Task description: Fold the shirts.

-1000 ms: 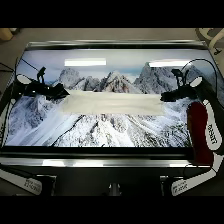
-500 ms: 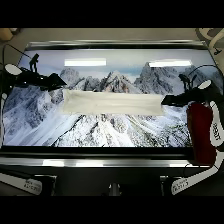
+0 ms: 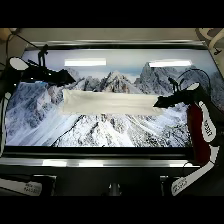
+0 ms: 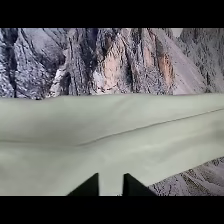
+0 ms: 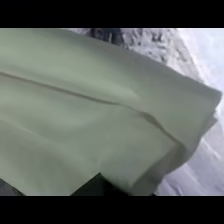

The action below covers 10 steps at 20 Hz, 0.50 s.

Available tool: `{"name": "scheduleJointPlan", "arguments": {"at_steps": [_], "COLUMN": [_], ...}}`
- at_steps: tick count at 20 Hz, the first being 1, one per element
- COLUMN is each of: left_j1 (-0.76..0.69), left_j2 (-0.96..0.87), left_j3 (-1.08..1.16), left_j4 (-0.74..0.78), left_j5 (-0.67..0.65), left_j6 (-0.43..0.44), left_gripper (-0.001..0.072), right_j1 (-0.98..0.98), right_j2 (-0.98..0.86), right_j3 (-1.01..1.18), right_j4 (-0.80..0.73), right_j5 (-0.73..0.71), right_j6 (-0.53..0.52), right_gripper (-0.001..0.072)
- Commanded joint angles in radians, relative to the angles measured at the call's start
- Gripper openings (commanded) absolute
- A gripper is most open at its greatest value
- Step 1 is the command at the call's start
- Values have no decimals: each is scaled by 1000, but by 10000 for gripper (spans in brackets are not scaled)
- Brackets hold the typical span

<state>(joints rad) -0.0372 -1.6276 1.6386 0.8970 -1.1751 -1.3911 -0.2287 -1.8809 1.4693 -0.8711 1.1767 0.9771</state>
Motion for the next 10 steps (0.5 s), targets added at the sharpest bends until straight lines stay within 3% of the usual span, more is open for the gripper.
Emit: {"name": "scheduleJointPlan", "arguments": {"at_steps": [1, 5, 7, 10], "left_j1": [-109, -291, -369, -441], "left_j2": [-39, -178, -261, -339], "left_j3": [-1, 0, 0, 0], "left_j4": [-1, -43, -193, -352], "left_j5": [51, 239, 367, 427], "left_j6": [-27, -137, -139, -136], "left_gripper": [27, 27, 27, 26], "right_j1": [18, 20, 21, 21], "right_j2": [60, 245, 340, 476], "right_j3": [5, 5, 5, 5], "right_j4": [105, 106, 103, 76], "right_j5": [-26, 60, 143, 195], "right_j6": [-51, -29, -1, 48], "right_gripper": [18, 17, 17, 17]}}
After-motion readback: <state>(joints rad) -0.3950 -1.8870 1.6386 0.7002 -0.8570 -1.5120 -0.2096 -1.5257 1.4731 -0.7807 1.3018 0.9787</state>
